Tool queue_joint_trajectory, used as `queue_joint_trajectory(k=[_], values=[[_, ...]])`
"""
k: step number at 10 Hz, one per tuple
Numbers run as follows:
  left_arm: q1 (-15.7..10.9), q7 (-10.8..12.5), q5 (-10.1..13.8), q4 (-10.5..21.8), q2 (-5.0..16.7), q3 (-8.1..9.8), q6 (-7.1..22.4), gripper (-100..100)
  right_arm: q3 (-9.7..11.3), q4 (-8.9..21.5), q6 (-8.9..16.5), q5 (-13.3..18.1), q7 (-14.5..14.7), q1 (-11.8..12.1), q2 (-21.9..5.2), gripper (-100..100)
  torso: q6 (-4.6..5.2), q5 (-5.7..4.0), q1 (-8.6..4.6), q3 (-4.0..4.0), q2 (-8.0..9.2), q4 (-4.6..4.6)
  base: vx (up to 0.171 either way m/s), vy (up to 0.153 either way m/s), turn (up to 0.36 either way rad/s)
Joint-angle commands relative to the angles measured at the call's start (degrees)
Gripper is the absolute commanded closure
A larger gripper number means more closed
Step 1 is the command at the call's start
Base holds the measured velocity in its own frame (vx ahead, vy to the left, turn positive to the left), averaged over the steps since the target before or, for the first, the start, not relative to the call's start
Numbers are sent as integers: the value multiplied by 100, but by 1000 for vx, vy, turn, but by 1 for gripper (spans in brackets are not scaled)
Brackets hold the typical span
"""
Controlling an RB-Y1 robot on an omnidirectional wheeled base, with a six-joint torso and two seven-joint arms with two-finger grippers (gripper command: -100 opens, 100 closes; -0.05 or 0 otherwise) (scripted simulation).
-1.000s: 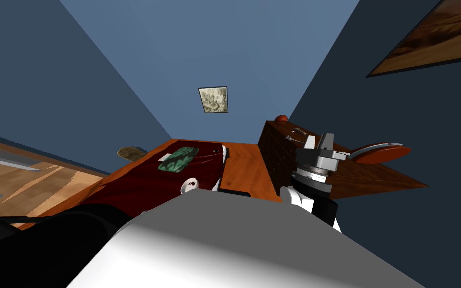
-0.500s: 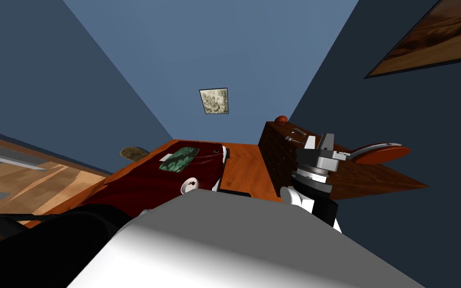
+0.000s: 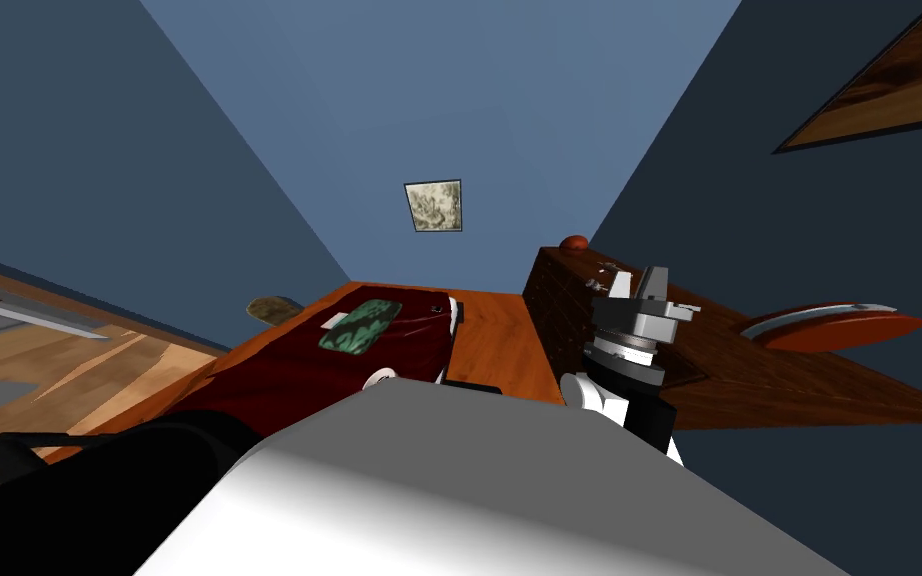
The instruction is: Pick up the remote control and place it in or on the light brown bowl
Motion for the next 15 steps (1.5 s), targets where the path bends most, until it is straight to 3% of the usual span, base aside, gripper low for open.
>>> queue_joint_trajectory(k=[1,5,9,10,14,15], values=[[185,47,-86,-176,70,99,77,100,0,0,0,0,0,0,0,0,0,0,0,0,0,0,236,109,71],[566,172,-298,-533,199,304,223,100,-1,0,0,0,0,1,0,0,-2,0,15,-13,-25,-4,256,144,67],[676,213,-372,-654,235,368,280,100,1,0,0,0,0,-2,1,0,-9,-5,-27,32,61,9,65,5,42],[676,215,-375,-653,236,370,280,-100,1,0,0,0,0,-3,1,0,-9,-4,-26,40,74,11,0,0,0],[675,214,-375,-654,236,370,280,-100,1,1,1,0,0,-3,1,0,-9,-4,-25,47,85,14,0,0,0],[675,214,-375,-654,236,370,280,0,1,1,1,0,0,-3,1,0,-9,-4,-25,47,85,14,0,0,0]])
